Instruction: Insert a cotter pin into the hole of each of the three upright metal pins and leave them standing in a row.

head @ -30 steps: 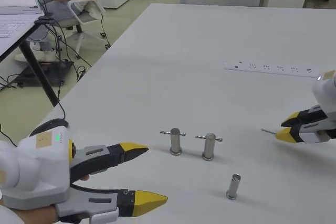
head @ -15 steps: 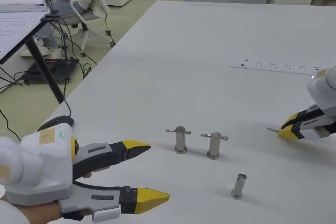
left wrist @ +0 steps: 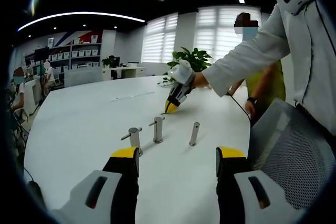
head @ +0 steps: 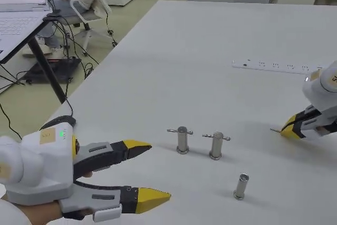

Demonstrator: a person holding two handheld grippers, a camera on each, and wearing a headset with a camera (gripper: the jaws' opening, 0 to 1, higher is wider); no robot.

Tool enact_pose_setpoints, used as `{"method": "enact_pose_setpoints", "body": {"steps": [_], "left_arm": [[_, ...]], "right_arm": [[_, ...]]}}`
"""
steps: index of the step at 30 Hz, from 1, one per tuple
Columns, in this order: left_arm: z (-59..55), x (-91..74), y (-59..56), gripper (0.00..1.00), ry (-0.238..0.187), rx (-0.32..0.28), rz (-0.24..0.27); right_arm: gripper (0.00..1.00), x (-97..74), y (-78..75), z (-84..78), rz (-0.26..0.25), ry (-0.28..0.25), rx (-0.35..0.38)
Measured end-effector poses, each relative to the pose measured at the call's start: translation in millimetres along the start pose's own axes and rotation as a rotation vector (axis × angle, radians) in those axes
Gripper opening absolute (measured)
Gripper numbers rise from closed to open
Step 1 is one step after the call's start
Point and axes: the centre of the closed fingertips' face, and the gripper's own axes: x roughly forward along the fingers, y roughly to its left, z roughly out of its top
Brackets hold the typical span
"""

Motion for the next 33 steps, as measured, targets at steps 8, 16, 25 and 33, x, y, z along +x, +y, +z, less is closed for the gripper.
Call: {"method": "enact_pose_setpoints", "body": {"steps": [8,16,25,33], "left_arm": [[1.5,1.2,-0.2,0.59,0.001,0.001,-0.003],[3.9,3.6,-1.5,0.58,-0.002,0.002,-0.011],[9.1,9.1,-8.7,0.58,-0.007,0.011,-0.024],[16.5,18.7,-15.6,0.59,-0.016,0.019,-0.046]], "right_arm": [[0.03,-0.5,1.4,2.2,-0.015,0.011,-0.069],[0.02,-7.9,6.6,5.5,-0.013,-0.002,-0.073],[0.02,-26.8,23.3,10.5,-0.002,-0.037,-0.078],[0.02,-48.7,46.6,18.0,0.026,-0.055,-0.108]]}}
